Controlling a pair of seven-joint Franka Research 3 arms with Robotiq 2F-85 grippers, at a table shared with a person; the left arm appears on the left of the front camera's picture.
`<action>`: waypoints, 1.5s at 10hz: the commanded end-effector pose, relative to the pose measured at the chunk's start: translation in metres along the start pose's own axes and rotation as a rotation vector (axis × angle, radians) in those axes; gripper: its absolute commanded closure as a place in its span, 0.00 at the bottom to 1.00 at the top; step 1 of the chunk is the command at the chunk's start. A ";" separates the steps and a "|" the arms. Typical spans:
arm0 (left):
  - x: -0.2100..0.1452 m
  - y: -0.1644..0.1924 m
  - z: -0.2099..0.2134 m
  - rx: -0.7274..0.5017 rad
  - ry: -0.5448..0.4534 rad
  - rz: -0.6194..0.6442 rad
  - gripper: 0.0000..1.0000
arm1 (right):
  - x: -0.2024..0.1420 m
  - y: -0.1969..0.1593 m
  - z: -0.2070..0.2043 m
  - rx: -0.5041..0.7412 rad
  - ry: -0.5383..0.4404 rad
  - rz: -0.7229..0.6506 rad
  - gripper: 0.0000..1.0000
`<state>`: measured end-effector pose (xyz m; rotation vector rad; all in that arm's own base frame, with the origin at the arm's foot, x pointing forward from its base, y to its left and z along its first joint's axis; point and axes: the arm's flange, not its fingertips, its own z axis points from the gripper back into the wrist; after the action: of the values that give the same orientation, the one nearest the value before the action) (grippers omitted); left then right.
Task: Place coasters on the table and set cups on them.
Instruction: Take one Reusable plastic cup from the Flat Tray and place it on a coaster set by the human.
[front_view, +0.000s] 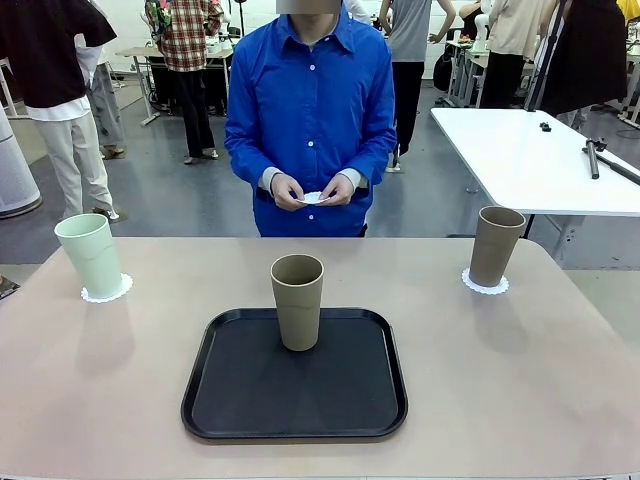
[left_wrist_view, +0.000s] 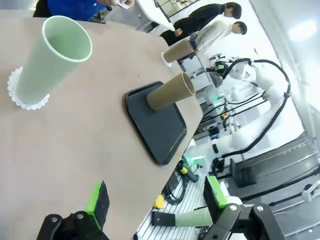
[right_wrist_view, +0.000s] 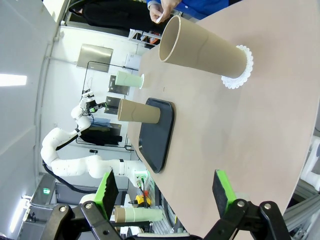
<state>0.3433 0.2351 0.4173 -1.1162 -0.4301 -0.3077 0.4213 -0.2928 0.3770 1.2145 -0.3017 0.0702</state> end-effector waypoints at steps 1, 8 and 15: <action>0.005 0.019 0.017 -0.042 0.013 0.025 0.00 | 0.000 0.000 0.000 -0.006 0.004 -0.002 0.00; -0.002 0.052 0.012 -0.101 0.041 0.144 0.00 | 0.000 0.000 0.000 -0.006 0.004 -0.002 0.00; -0.010 0.055 0.006 -0.088 0.057 0.135 0.00 | 0.000 0.000 0.000 -0.006 0.004 -0.002 0.00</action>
<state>0.3594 0.2624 0.3701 -1.2155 -0.2892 -0.2443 0.4213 -0.2927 0.3770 1.2146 -0.3016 0.0705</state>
